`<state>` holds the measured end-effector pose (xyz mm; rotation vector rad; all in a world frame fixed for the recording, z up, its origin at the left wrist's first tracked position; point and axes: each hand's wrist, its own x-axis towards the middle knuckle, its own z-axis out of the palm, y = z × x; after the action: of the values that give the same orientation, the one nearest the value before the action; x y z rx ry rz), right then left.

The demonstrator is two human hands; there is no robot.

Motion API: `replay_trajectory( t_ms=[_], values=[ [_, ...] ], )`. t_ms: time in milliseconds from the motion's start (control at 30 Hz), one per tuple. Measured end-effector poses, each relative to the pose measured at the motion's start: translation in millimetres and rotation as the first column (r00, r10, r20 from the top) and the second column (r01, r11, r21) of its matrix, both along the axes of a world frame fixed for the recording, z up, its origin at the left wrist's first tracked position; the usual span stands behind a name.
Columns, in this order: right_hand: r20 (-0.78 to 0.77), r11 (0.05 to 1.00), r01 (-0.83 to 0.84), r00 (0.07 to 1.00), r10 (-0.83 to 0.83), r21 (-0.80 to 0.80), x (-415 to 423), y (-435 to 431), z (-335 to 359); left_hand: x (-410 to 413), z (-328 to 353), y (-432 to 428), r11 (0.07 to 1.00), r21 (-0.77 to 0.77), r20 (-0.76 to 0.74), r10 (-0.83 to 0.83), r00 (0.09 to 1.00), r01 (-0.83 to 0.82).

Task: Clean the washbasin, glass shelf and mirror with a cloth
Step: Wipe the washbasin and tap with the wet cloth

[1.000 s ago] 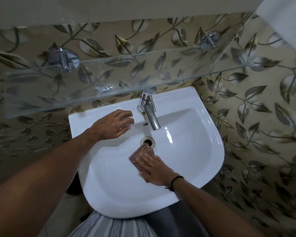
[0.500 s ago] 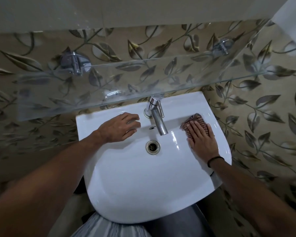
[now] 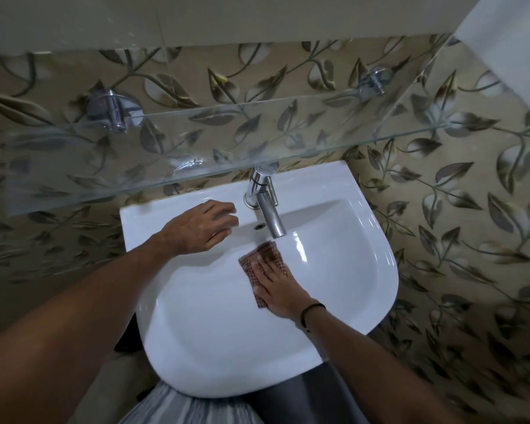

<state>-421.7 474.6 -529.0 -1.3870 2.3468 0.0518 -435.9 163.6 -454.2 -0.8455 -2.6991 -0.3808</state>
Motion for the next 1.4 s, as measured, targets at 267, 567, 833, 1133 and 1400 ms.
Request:
replay_trajectory(
  t_ms=[267,567,833,1133,1400],
  values=[
    [-0.134,0.974,0.054,0.991,-0.025,0.220,-34.3,110.7,48.9,0.8,0.6,-0.6,1.000,0.006,-0.013,-0.015,1.000,0.015],
    [-0.386,0.914,0.317,0.899,-0.205,0.253,-91.7,124.0,98.3,1.1,1.3,-0.5,1.000,0.022,-0.010,-0.021,1.000,0.021],
    [-0.118,0.850,0.360,0.933,-0.341,0.384,5.2,105.6,81.9,2.4,4.7,-0.1,1.000,0.019,0.003,-0.013,1.000,0.013],
    [0.494,0.951,-0.108,0.868,-0.052,0.290,92.7,-21.1,109.2,2.2,4.0,1.0,1.000,0.017,0.004,-0.010,1.000,0.010],
    [0.251,0.881,0.076,0.944,-0.215,0.467,22.8,75.1,127.4,1.9,3.4,-0.1,1.000,0.003,0.009,-0.008,1.000,0.008]
  ],
)
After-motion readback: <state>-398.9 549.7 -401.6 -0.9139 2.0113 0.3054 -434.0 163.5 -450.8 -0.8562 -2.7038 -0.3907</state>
